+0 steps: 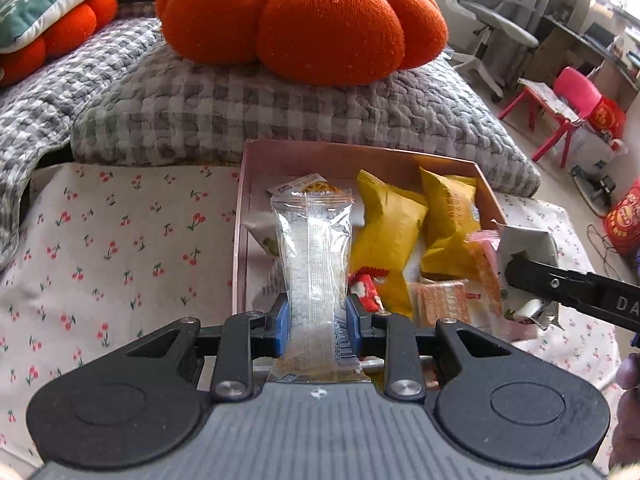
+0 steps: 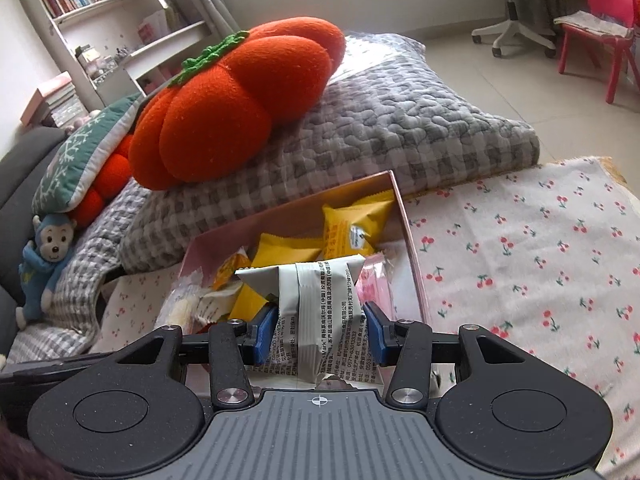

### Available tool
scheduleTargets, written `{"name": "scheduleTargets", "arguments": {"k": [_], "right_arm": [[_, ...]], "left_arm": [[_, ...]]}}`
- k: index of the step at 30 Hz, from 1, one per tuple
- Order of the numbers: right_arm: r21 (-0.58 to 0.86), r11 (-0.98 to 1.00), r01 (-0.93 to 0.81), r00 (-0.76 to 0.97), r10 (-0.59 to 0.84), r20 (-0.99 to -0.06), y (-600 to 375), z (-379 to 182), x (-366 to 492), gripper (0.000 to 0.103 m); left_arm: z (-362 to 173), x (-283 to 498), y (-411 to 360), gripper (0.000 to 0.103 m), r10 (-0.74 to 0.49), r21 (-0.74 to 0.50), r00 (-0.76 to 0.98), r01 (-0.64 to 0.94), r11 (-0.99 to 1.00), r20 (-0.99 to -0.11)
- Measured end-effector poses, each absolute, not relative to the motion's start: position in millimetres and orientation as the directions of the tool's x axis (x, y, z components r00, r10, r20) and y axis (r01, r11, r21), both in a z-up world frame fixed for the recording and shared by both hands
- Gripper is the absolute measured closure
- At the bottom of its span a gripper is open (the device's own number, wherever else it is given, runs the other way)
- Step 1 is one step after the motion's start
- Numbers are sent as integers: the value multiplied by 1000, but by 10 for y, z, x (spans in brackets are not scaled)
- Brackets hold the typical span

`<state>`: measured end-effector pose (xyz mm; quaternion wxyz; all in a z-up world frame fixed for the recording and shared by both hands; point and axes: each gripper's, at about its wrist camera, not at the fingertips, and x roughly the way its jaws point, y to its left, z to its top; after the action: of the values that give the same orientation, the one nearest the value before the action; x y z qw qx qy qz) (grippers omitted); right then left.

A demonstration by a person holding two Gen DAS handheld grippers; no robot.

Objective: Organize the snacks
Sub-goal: 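Carry the clear packet and paper packet over the box with both tools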

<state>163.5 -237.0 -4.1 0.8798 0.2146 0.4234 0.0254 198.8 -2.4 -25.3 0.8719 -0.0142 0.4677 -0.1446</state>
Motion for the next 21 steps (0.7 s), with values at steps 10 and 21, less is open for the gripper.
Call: {"name": "scheduleTargets", "arguments": {"k": [10,21], "right_arm": [[375,922,99,646,227,-729,-2255,-136,1770,58],[371,925,78,640,239,-730,-2141,-190,1861,58]], "left_arm": [[-456,2155,-37,77,-244,-123,517,258,958,-820],[-493,2244,-51,77,-228,-72,478,322,944,-848]]}}
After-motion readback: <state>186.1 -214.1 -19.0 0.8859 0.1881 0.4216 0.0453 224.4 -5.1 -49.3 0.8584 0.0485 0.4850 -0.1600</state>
